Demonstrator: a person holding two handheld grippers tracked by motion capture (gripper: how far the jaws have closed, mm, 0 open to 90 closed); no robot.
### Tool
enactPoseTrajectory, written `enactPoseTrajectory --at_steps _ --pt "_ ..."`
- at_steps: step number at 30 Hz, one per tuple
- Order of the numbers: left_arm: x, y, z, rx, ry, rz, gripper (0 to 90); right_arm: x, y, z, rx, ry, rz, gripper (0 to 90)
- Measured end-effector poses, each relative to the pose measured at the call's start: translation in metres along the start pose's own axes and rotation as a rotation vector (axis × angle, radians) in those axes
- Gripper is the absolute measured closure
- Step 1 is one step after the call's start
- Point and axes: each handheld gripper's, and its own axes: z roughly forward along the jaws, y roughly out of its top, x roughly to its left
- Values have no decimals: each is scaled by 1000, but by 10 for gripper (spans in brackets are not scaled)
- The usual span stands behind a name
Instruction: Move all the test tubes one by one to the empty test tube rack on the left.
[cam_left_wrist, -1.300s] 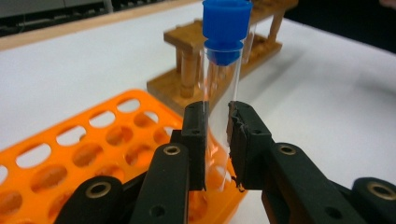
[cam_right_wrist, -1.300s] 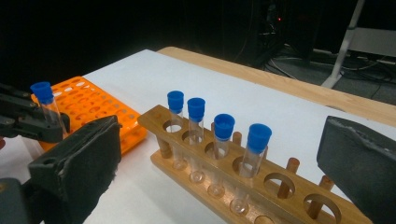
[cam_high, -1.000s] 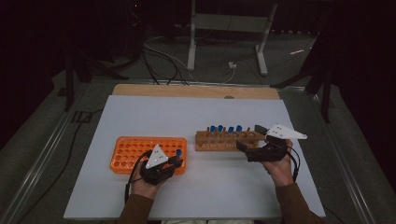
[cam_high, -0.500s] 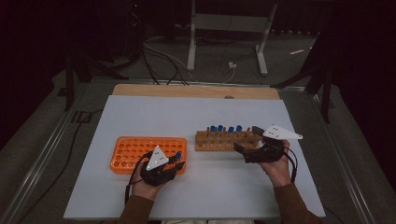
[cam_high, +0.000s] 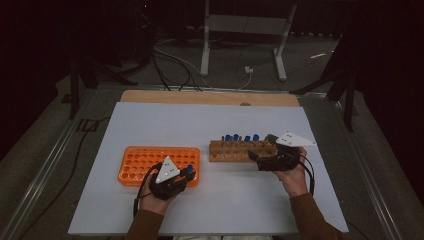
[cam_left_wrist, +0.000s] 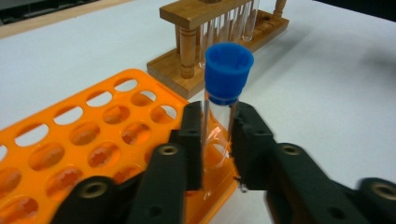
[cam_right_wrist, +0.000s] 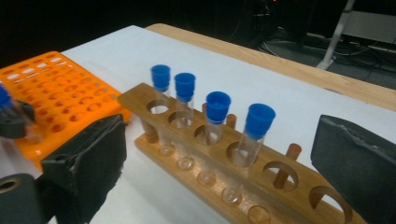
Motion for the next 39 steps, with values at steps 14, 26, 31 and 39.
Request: enactPoseTrajectory --at_steps 14,26,31,39 --pt "15 7 -27 -117 41 -99 293 -18 -6 24 83 -26 25 304" --pt "29 6 -39 -138 161 -163 18 -22 -10 35 79 -26 20 638" --pt "31 5 -39 -131 170 -168 17 -21 -10 35 73 -24 2 743" --pt "31 5 -37 -118 184 -167 14 -19 -7 32 59 -23 -21 766"
